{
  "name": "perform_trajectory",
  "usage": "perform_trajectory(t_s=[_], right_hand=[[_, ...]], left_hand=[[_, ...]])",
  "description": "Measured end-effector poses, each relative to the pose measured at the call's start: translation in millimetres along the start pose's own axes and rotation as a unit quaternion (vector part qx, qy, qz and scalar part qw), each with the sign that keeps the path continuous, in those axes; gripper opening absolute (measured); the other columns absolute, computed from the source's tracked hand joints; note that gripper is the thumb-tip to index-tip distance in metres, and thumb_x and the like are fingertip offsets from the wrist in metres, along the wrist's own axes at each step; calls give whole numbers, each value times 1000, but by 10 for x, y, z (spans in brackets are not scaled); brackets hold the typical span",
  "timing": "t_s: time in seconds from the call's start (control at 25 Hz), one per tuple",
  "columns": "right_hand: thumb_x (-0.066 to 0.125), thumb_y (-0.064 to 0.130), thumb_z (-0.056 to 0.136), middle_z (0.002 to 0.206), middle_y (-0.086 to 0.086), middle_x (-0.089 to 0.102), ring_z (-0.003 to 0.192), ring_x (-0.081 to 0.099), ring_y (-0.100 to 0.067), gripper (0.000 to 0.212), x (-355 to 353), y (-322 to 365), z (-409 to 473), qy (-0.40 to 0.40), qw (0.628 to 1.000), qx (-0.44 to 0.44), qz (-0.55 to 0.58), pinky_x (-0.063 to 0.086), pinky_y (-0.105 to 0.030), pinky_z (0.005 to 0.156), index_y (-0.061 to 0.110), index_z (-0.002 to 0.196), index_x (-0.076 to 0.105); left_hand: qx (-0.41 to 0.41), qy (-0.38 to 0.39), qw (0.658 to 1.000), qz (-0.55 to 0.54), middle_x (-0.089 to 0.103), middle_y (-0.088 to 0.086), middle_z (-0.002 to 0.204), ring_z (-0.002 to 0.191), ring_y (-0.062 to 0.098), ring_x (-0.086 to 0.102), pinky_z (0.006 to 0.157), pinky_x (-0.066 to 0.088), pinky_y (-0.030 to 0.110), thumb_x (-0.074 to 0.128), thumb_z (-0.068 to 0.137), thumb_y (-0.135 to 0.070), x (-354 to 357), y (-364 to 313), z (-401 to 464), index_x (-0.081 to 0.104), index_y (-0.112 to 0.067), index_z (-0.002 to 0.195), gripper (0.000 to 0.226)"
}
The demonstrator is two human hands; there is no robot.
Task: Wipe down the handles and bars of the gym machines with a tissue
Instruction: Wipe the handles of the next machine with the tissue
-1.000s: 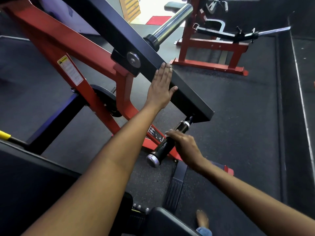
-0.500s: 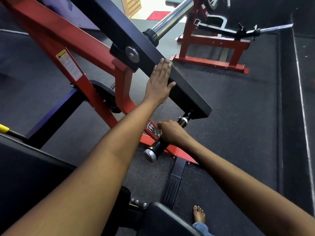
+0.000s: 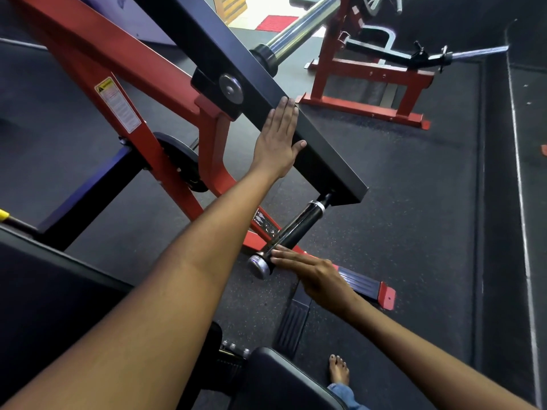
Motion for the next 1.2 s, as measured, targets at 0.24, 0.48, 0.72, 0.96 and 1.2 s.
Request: perform_trajectory(t_s=[0.24, 0.48, 0.72, 0.96, 1.2], right_hand=[[47, 4, 94, 102, -17, 66, 79, 66, -17, 23, 464, -321, 160, -196, 628, 514, 550, 53, -22, 59, 6, 113, 60], [27, -10, 94, 87, -20, 71, 75, 71, -25, 39, 516, -2, 267, -175, 472, 500, 705, 59, -33, 65, -2, 98, 65], [33, -14, 78, 94, -25, 65, 77, 67, -28, 39, 492, 143, 301, -215, 439, 508, 709, 58, -43, 69, -8, 108, 56], [32, -7, 95, 70, -15, 68, 62, 66, -22, 27, 164, 162, 190, -201, 538, 576, 582, 56, -32, 70, -9, 88, 58], [56, 10, 91, 91, -1, 63, 81, 58, -9, 21, -457, -284, 469, -305, 855, 416, 48, 40, -11, 68, 1, 106, 68]], left_hand=[[15, 2, 1000, 22, -15, 11, 160, 147, 23, -15, 118, -11, 35, 17, 103, -49, 50, -38, -114, -10, -6, 152, 70], [23, 19, 999, 40, -20, 10, 159, 147, 23, -18, 117, -11, 35, 14, 103, -49, 18, -27, -161, -15, -7, 151, 69], [11, 31, 999, 27, -20, 10, 159, 146, 23, -19, 117, -12, 35, 17, 103, -48, 26, -68, -143, -14, -7, 151, 71], [17, 38, 998, 37, -20, 11, 159, 146, 23, -19, 117, -12, 36, 18, 103, -49, 13, -50, -151, -14, -7, 151, 72], [14, 40, 999, 10, -19, 11, 159, 147, 24, -18, 118, -9, 36, 24, 102, -47, 27, -66, -134, -13, -6, 151, 73]])
Point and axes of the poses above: each hand's wrist, its own z-axis towards the middle knuckle, its own x-axis out of the palm, y = z × x, the point moved 2 cm from there along z, towards the middle knuckle
